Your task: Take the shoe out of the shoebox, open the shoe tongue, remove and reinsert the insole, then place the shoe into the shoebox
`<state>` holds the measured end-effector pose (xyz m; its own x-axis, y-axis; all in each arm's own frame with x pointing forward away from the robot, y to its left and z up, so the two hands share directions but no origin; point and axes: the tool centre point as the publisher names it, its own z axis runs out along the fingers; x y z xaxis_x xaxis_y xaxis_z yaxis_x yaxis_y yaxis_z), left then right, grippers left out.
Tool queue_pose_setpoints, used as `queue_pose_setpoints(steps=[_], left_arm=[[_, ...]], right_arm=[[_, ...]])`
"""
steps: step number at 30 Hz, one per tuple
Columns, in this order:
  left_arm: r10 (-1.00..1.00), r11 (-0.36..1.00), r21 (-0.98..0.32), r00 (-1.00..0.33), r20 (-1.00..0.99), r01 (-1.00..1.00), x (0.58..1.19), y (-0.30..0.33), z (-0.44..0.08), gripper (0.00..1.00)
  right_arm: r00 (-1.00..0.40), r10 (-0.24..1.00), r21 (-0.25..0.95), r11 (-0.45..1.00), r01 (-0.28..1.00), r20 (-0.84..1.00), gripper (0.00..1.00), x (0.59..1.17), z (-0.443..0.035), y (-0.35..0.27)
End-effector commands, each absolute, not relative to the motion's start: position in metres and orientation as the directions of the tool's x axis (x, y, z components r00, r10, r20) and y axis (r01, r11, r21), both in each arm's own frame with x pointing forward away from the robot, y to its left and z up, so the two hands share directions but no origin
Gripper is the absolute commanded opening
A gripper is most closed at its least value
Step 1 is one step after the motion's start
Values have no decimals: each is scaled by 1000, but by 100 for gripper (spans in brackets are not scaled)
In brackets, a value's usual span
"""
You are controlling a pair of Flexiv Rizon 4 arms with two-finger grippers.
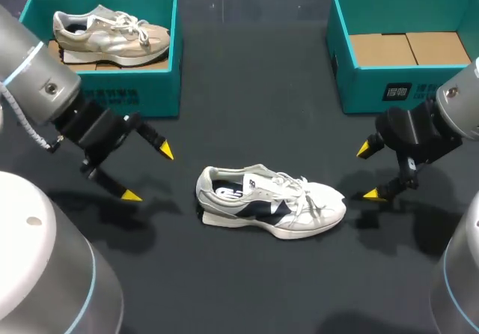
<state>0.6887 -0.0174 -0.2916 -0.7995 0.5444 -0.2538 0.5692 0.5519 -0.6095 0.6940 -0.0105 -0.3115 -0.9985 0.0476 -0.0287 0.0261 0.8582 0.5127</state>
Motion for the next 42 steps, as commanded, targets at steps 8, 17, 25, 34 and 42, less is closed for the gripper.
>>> queue_pose_setpoints(steps=[8, 17, 25, 34, 42], left_arm=[[439, 582, -600, -833, -337, 549, 689, -15, -300, 100], [292, 423, -846, -933, -212, 325, 701, 2, -343, 100], [331, 324, -909, -932, -148, 260, 701, 9, -358, 100], [301, 265, -944, -947, -114, 198, 705, 9, -368, 100], [161, 222, -969, -984, -73, 108, 711, 8, -380, 100]], right_arm=[[-998, 49, 511, 859, 27, -30, 100, 693, -312, -10], [-998, 49, 511, 859, 27, -30, 100, 693, -312, -10], [-998, 49, 511, 859, 27, -30, 100, 693, -312, -10], [-998, 49, 511, 859, 27, -30, 100, 693, -312, -10], [-998, 49, 511, 859, 27, -30, 100, 693, -312, -10]])
